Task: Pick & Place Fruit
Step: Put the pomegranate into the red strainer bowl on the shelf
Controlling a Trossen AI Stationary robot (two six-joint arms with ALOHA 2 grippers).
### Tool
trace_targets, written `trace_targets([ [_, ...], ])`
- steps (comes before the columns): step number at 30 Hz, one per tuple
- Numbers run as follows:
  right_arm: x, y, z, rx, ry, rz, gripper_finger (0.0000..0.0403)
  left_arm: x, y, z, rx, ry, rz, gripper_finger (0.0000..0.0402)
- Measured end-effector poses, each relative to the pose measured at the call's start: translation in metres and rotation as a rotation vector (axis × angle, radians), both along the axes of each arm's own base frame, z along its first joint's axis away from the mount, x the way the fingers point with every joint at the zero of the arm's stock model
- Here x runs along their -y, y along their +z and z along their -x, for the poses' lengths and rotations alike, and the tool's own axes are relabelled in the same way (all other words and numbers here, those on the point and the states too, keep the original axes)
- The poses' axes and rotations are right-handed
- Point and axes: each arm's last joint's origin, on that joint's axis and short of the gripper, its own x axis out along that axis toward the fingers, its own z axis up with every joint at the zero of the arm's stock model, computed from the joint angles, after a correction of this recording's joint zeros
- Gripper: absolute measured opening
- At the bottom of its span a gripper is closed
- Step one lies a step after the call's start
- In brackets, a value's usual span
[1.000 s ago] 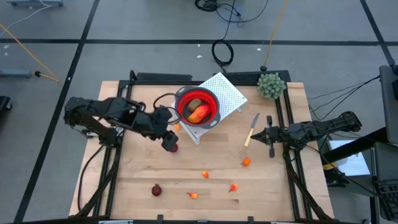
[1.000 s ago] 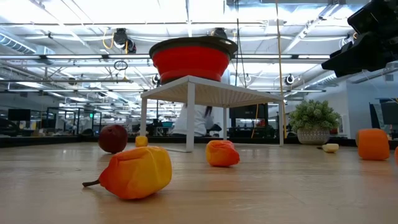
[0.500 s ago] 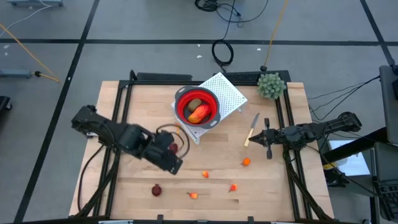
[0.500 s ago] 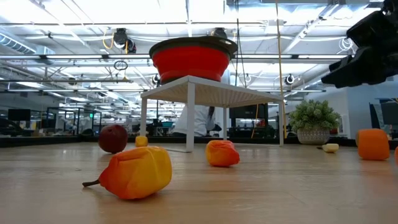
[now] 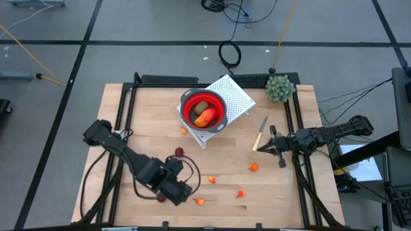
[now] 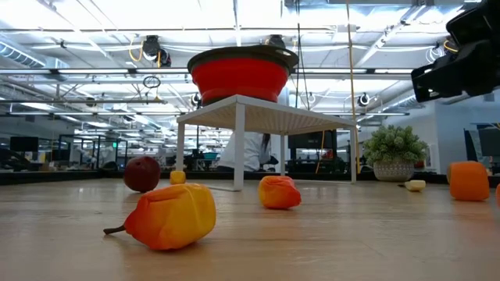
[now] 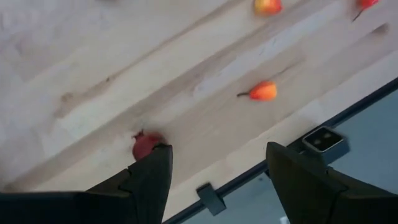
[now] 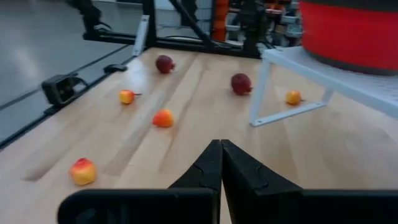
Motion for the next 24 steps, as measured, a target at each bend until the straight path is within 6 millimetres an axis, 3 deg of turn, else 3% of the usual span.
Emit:
trace_targets([
  [11, 0.000, 0.001, 0.000, 0.007, 0.017, 0.014, 0.0000, 0.015, -0.024, -0.004, -0.110, 0.056, 0.005, 0.0255],
  [19, -0.001, 0.000, 0.000, 0.003, 0.035, 0.014, 0.0000, 0.023, -0.028, 0.004, -0.146, 0.141, -0.003, 0.0255],
  [24, -0.001, 0.000, 0.000, 0.004, 0.036, 0.019, 0.0000, 0.025, -0.044, 0.011, -0.247, 0.200, 0.014, 0.0255],
])
